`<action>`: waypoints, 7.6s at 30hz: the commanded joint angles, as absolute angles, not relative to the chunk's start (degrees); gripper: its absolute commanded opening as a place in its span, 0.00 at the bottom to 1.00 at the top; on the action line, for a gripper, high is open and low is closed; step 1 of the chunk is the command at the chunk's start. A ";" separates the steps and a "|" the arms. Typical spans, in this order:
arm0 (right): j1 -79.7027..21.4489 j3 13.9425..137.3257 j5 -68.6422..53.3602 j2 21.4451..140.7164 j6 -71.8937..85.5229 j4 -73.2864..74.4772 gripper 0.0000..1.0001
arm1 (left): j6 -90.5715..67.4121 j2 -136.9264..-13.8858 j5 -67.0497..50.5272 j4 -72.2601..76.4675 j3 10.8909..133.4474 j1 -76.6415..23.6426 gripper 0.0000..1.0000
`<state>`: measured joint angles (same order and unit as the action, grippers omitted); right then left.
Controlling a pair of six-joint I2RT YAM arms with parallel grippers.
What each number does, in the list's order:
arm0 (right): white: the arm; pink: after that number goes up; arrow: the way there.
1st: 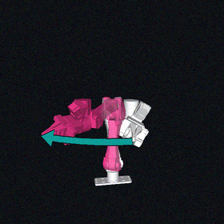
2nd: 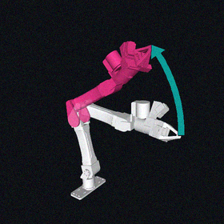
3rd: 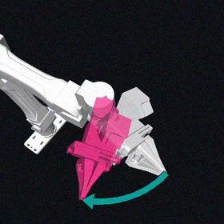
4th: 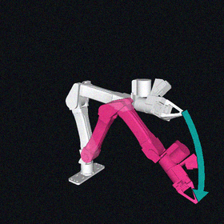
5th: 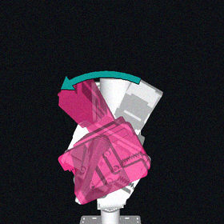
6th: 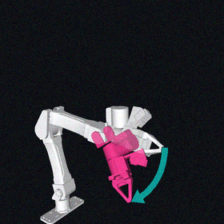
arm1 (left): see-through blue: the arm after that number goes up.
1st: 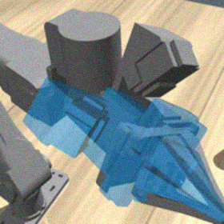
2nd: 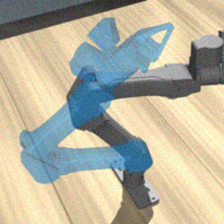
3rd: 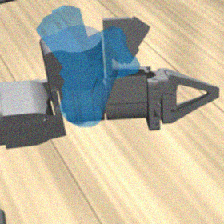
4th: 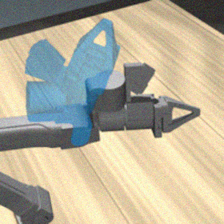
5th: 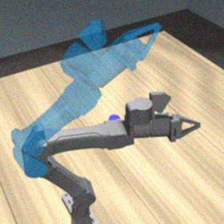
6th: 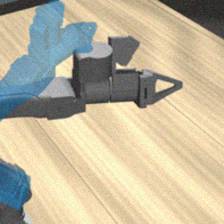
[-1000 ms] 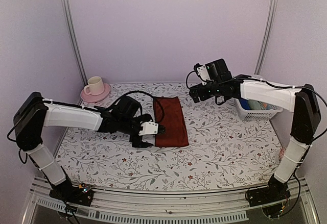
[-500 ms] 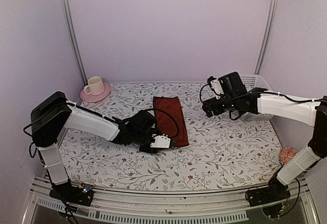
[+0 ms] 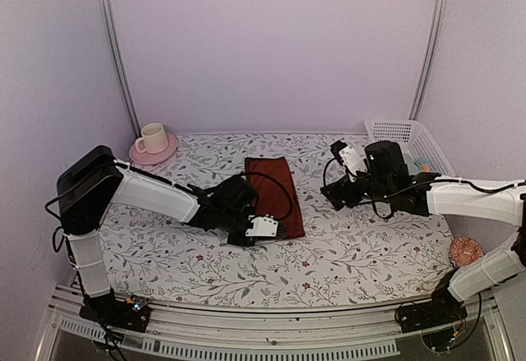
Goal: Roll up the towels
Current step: Roll the towel at the center of the board.
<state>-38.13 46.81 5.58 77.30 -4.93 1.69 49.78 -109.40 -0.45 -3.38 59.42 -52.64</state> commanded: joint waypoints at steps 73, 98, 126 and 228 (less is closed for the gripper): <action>-48.21 56.90 -23.51 103.52 -22.82 2.65 0.02 | 41.26 -99.54 -23.02 -10.51 52.93 -39.18 0.97; -42.60 62.44 -28.45 109.65 -16.99 7.56 0.03 | 40.73 -103.74 -27.58 -17.07 58.67 -39.56 0.52; -40.22 66.61 -26.91 115.24 -12.20 11.56 0.03 | 35.50 -117.52 -38.18 -32.47 72.15 -31.12 0.27; -39.73 49.38 -21.93 94.13 -28.22 -1.31 0.68 | 52.55 -105.59 -15.74 -14.10 55.33 -44.36 0.00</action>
<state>-36.67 55.92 -24.67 100.97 -19.33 10.22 54.46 -104.60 -7.75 -2.44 52.95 -46.00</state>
